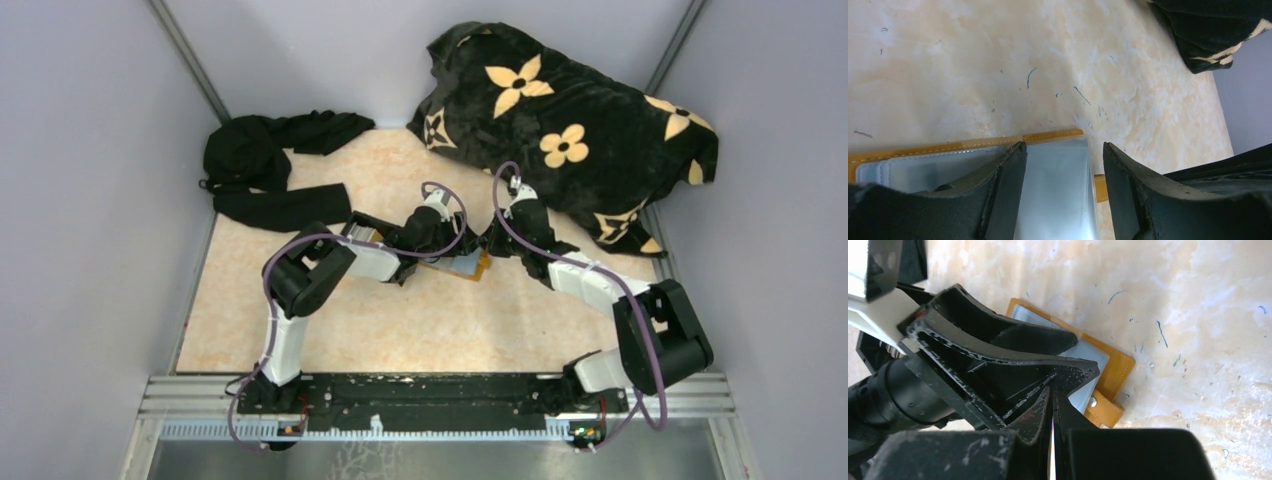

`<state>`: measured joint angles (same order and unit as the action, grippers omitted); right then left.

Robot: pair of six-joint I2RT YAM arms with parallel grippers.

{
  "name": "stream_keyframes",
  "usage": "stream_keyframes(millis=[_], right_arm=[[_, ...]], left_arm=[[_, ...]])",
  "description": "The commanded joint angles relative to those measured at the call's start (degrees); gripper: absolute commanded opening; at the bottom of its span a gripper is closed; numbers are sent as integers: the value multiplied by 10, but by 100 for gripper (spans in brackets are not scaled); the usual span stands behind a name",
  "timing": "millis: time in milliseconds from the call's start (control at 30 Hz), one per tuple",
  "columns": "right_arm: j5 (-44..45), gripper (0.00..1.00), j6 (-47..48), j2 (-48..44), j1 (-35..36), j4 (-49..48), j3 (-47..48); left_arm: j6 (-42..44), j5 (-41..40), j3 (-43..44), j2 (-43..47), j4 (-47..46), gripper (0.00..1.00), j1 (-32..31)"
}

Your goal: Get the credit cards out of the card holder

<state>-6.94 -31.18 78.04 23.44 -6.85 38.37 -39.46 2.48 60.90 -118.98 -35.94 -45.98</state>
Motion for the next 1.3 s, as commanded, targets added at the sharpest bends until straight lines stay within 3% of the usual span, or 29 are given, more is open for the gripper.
stream_keyframes(millis=[0, 433, 600, 800, 1000, 1267], right_arm=[[-25, 0, -15, 10, -4, -32, -3], [-38, 0, -73, 33, 27, -101, -74], [7, 0, -80, -54, 38, -88, -111], [66, 0, -54, -178, 38, 1, -105], [69, 0, -70, -224, 42, 11, -143], [48, 0, -81, -171, 53, -31, -166]], left_arm=[[-4, 18, 2, -4, 75, 65, -3], [-5, 30, 46, -30, 84, 69, 3], [-4, 33, 63, -45, 87, 69, 5], [-15, 36, 60, -50, 80, 70, 7], [-25, 42, 65, -55, 76, 69, 9], [-29, 49, 61, -50, 75, 69, 10]])
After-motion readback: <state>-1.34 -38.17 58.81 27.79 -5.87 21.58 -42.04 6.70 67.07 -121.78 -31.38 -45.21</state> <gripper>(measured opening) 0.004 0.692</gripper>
